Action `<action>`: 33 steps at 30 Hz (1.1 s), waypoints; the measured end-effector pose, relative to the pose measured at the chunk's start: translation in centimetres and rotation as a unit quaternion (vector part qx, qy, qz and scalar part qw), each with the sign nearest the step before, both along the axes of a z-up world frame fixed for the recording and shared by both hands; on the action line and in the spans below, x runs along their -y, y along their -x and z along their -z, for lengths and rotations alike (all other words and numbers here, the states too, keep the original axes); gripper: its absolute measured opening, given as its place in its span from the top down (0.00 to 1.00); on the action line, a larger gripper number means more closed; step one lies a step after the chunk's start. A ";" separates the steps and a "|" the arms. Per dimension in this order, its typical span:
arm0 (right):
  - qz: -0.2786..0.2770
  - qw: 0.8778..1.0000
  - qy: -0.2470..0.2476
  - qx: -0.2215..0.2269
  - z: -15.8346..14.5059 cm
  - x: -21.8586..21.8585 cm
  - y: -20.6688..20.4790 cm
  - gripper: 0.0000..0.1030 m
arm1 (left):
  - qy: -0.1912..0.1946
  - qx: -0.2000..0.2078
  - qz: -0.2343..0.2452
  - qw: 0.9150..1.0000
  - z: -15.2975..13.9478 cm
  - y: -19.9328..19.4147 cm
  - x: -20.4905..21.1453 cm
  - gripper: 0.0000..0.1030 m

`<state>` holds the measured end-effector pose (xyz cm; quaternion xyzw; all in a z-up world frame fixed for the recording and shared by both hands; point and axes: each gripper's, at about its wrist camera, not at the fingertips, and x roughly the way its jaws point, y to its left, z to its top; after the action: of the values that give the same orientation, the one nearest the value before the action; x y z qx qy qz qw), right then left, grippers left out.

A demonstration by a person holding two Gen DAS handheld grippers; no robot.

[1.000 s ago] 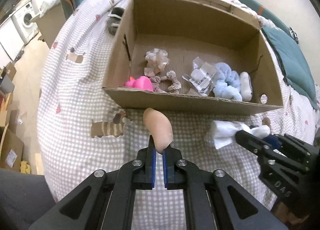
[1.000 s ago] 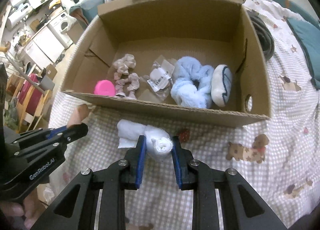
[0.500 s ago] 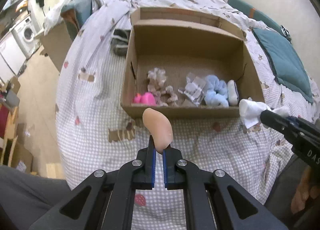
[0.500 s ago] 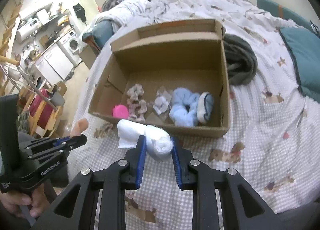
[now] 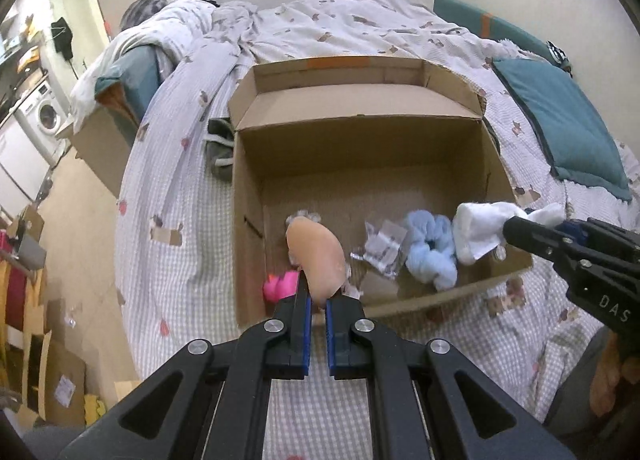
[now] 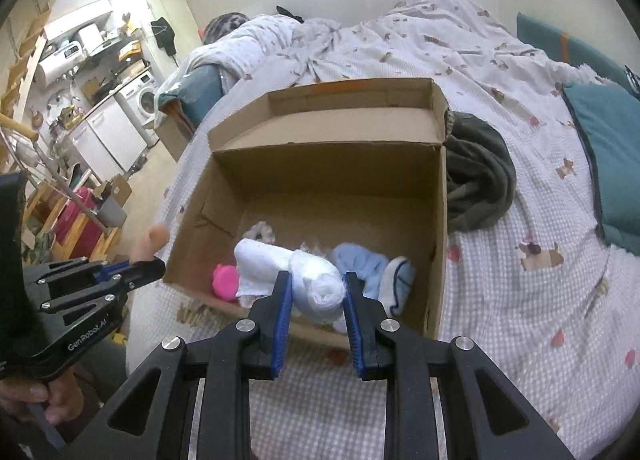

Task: Organize soft objects
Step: 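Carry the cylinder and sock bundle over the box and lower them inside, then open both tools to release the cylinder and socks into the box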

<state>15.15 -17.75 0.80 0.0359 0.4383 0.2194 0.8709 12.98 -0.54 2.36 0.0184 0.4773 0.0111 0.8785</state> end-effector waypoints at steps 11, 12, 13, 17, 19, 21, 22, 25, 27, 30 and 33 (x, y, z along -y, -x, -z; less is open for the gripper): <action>0.012 0.999 -0.010 -0.035 4.1 0.3 -3.6 0.74 | 0.010 -0.022 0.004 1.000 3.8 -3.7 -0.1 0.95; 0.013 0.999 -0.012 -0.044 4.6 0.5 -3.8 0.74 | 0.019 -0.011 -0.004 1.000 4.0 -3.7 -0.4 0.95; 0.014 0.999 -0.012 -0.049 5.0 0.6 -3.9 0.74 | 0.019 -0.003 -0.011 1.000 4.4 -3.7 -0.5 0.95; 0.011 0.998 -0.008 -0.067 6.1 0.4 -3.8 0.74 | 0.020 -0.012 -0.012 1.000 5.4 -4.2 -0.1 0.95; 0.004 0.998 -0.005 -0.068 6.2 0.0 -3.8 0.74 | 0.011 -0.015 -0.004 1.000 5.8 -4.3 0.3 0.95; -0.001 0.998 -0.004 -0.066 6.2 -0.4 -3.8 0.74 | 0.007 -0.016 0.005 1.000 6.1 -4.3 0.7 0.94; -0.005 0.998 -0.002 -0.064 6.2 -0.7 -3.7 0.74 | 0.006 -0.018 0.008 1.000 6.2 -4.3 0.9 0.94; -0.016 0.998 0.004 -0.063 6.3 -1.2 -3.6 0.74 | 0.007 -0.020 0.005 1.000 6.4 -4.0 1.1 0.94; -0.020 0.998 0.007 -0.065 6.4 -1.3 -3.5 0.74 | 0.012 -0.021 0.002 1.000 6.4 -4.0 1.0 0.91; -0.018 0.998 0.008 -0.063 6.3 -1.4 -3.6 0.74 | 0.020 -0.020 -0.004 1.000 6.2 -4.0 0.8 0.86; -0.010 0.998 0.009 -0.063 6.3 -1.2 -3.7 0.74 | 0.016 -0.016 -0.009 1.000 5.9 -4.0 0.7 0.63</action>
<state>18.86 -16.55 -5.53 0.0371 0.4943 0.2216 0.8398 16.97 -1.26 -3.57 -0.0003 0.4913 0.0112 0.8709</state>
